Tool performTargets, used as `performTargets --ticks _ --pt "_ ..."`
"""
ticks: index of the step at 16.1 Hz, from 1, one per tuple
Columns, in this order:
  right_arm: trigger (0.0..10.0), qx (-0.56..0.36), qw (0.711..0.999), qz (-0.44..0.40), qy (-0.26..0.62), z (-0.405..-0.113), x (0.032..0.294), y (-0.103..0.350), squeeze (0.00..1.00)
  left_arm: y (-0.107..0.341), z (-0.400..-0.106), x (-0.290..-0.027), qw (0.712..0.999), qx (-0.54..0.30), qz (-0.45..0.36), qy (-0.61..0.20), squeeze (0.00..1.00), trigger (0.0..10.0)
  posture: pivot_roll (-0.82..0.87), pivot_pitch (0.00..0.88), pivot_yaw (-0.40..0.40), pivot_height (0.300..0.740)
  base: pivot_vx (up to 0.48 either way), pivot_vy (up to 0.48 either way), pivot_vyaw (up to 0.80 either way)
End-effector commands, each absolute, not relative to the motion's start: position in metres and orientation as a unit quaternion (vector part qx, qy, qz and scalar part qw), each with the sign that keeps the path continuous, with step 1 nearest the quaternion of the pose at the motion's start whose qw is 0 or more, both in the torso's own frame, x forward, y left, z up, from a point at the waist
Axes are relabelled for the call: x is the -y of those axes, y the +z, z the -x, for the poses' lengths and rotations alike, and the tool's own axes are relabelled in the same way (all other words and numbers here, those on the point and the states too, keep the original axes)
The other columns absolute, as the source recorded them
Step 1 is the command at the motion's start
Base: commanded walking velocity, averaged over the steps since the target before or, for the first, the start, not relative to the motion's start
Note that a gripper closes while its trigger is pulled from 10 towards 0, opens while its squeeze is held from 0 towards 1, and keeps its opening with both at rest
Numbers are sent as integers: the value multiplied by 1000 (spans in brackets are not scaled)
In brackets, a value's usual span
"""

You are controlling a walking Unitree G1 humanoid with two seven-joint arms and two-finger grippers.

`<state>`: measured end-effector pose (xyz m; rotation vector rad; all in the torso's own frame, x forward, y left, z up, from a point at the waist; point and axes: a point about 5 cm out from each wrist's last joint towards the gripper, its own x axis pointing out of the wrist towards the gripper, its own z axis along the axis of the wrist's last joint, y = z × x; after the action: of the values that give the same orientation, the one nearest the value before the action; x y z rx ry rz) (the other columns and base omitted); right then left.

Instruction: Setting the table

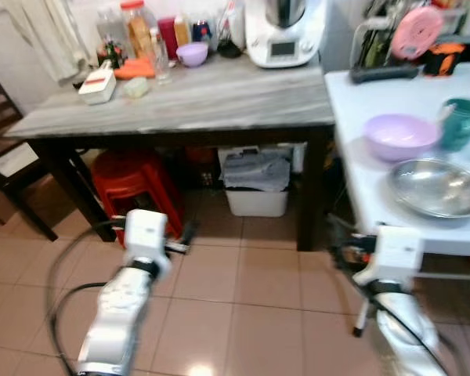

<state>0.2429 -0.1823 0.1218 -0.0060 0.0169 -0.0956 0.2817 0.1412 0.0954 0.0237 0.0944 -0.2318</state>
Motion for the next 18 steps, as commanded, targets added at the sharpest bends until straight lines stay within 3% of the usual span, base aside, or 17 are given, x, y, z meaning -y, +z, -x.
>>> performTargets --ticks 1,6,10,18 --pt "10000 -1 999 -7 -42 -244 175 126 0 101 -284 -151 993 -39 -20 -105 0 10000 -94 43 130 740 0 -480 0" --pt "10000 -9 998 -19 -58 -239 180 126 0 101 -280 -154 994 -37 -22 -98 0 10000 -91 44 128 740 0 -480 0" --pt "10000 2 997 21 -76 -227 186 132 0 95 -270 -164 995 -48 -41 -80 0 10000 -79 44 125 740 0 -366 0" --pt "10000 -46 996 22 -74 -231 194 122 0 93 -268 -170 998 -45 -30 -41 0 10000 -52 40 -2 740 0 0 0"
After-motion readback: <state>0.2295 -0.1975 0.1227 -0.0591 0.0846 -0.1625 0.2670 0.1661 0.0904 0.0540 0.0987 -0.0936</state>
